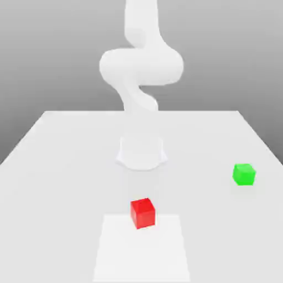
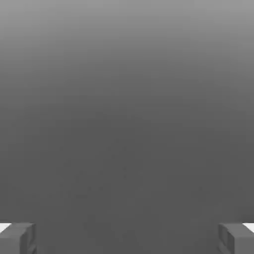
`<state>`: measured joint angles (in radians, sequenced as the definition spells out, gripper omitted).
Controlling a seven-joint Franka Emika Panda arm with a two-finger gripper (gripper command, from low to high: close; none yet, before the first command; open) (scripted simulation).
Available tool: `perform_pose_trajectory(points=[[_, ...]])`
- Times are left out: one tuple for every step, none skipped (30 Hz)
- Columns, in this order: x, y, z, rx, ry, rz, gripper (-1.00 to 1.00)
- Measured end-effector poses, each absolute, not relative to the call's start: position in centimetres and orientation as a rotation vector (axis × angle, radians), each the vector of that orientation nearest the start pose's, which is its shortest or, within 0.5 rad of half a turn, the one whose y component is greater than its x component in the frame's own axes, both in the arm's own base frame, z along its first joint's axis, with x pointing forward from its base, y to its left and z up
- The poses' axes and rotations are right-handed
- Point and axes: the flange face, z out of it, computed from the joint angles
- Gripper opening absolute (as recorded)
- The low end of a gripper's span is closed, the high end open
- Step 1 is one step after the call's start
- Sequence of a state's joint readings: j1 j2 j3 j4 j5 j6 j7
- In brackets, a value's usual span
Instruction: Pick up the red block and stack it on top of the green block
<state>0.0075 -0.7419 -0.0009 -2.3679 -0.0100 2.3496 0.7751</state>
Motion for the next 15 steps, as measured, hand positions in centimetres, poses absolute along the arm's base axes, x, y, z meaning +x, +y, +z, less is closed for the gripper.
perform_pose_trajectory(points=[[38.3, 0.3, 63.6, -2.56, 1.003, -0.917, 0.0], [39.1, 0.4, 61.1, -2.599, 0.993, -0.877, 0.0], [39.9, 0.4, 58.7, -2.636, 0.983, -0.836, 0.0], [40.4, 0.5, 56.2, -2.672, 0.971, -0.795, 0.0], [40.9, 0.5, 53.7, -2.707, 0.959, -0.752, 0.0], [41.1, 0.5, 51.2, -2.741, 0.946, -0.707, 0.0], [41.2, 0.5, 48.7, -2.774, 0.933, -0.661, 0.0], [41.2, 0.5, 46.2, -2.805, 0.918, -0.613, 0.0], [41.0, 0.5, 43.6, -2.836, 0.902, -0.563, 0.0], [40.7, 0.5, 41.1, -2.866, 0.885, -0.511, 0.0], [40.2, 0.5, 38.6, -2.895, 0.867, -0.456, 0.0], [39.5, 0.4, 36.1, -2.923, 0.848, -0.399, 0.0], [38.6, 0.4, 33.5, -2.95, 0.827, -0.338, 0.0], [37.5, 0.4, 31.0, -2.976, 0.804, -0.274, 0.0], [36.4, 0.4, 28.4, -2.999, 0.78, -0.208, 0.0]])
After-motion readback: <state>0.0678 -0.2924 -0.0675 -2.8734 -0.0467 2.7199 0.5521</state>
